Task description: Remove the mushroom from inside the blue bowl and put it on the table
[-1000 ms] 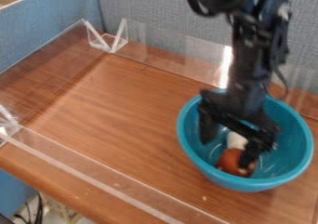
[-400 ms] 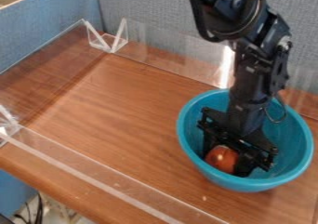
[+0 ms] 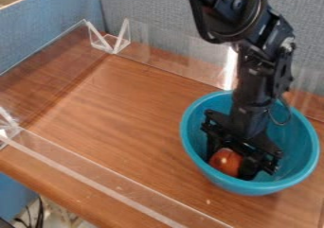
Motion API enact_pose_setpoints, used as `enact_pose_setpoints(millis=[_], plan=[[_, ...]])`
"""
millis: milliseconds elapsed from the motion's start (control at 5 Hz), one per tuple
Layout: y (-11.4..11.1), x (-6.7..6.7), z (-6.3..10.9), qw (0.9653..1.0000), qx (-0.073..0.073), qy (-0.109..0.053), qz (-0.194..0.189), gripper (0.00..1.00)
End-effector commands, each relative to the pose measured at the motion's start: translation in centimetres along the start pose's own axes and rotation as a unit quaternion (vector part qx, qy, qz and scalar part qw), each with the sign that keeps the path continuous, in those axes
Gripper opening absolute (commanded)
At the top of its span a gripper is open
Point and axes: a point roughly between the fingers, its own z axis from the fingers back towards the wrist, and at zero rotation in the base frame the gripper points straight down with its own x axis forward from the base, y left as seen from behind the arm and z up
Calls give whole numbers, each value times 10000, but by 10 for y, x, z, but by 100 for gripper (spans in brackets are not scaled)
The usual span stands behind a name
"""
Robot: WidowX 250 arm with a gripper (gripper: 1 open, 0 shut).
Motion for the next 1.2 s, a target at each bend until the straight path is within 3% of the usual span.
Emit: enact_pose_setpoints(millis=[0,1000], plan=[[7,0,18,9996,0,-265,90,0],[8,-2,29,9991,96,-393,118,0]])
